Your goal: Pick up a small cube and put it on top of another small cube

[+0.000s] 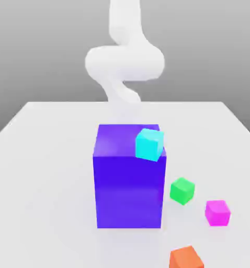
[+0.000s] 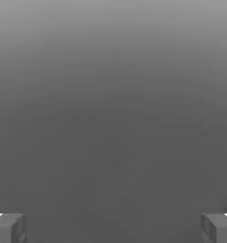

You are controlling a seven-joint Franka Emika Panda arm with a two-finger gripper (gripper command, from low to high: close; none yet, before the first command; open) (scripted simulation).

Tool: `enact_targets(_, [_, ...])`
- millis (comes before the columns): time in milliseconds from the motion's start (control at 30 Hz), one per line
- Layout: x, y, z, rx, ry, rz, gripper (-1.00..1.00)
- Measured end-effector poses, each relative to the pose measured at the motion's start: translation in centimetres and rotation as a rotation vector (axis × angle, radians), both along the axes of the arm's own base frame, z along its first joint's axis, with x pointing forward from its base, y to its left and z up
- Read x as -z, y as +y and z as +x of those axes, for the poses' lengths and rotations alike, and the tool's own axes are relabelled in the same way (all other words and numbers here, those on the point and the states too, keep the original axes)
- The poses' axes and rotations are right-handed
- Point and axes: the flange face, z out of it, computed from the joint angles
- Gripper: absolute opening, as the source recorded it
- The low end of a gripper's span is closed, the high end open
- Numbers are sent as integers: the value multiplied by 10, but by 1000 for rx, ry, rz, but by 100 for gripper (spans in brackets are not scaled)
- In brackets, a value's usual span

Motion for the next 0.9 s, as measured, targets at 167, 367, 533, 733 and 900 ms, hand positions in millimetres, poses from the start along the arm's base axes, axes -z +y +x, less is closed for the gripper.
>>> enact_targets(167, [100, 54, 49, -253, 150, -174, 0])
enact_targets(367, [225, 118, 66, -587, 309, -342, 0])
enact_targets(533, [329, 165, 48, -891, 428, -448, 0])
enact_targets(733, [443, 215, -12, -1293, 544, -531, 0])
enact_targets(900, [508, 222, -30, -1400, 575, -536, 0])
